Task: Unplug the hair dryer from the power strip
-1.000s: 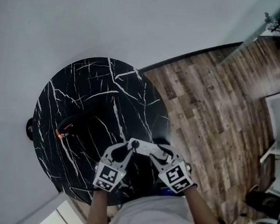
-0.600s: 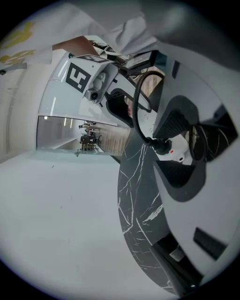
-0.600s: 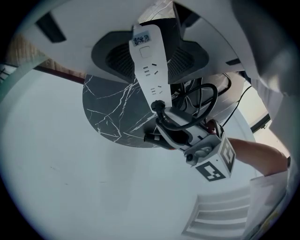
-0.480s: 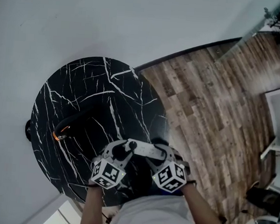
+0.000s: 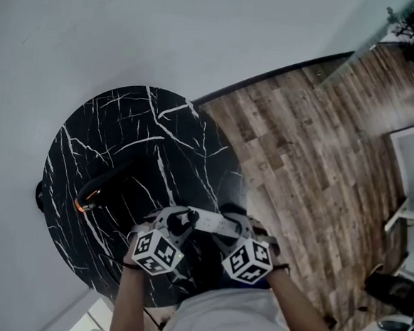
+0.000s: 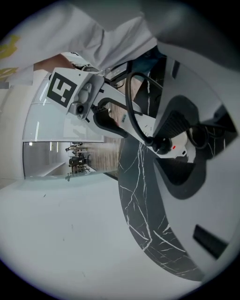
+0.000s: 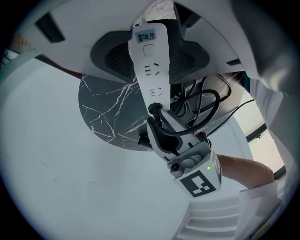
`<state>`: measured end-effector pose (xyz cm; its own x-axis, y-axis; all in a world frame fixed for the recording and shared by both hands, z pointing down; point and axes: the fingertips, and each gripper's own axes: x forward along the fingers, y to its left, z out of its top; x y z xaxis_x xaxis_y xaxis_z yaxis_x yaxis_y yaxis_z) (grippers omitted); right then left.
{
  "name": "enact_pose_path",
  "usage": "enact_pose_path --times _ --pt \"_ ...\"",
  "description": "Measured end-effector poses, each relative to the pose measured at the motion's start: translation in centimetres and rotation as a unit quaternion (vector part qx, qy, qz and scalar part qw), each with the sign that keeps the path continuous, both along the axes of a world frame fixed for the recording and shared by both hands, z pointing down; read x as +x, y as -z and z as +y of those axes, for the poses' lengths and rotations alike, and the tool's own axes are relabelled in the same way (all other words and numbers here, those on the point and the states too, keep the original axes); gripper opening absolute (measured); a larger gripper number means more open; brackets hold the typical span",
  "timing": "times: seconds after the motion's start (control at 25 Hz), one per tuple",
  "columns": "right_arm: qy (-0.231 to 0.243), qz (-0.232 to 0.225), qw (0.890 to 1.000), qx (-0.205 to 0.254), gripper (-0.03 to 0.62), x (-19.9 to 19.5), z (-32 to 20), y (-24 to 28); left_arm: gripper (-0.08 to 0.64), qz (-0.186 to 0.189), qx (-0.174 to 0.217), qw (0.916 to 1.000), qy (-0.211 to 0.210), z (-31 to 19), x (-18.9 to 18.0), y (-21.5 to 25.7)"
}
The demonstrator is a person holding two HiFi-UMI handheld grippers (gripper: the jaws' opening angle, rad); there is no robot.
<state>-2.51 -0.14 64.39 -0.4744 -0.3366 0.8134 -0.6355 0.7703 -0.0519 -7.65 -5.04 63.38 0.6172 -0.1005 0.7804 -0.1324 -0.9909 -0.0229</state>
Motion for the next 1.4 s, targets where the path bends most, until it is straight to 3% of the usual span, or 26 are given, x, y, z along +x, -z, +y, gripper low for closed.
enact_pose_path --times 0.16,0.56,1.0,1.4 --pt "0.012 -0.011 1.0 -0.008 0.221 -0.5 0.0 0.3 0.13 -0.016 -0.007 0.9993 -0.032 0.0 0.3 -0.1" --pt "0.049 0.023 0.998 -0.014 0.222 -1.0 -0.2 -0.9 0.092 -0.041 -0.007 0.9945 -0.096 0.6 0.6 -0.2" --pt "0.041 0.033 0.998 -0.035 0.241 -1.0 -0.4 -1.5 0.066 -0.062 0.014 0.9894 -0.131 0.8 0.7 -0.2" --pt "0.081 0.068 0.993 -0.045 0.255 -1.4 -0.2 -3.2 0.064 -0.072 0.006 0.9869 -0.144 0.9 0.7 -0.5"
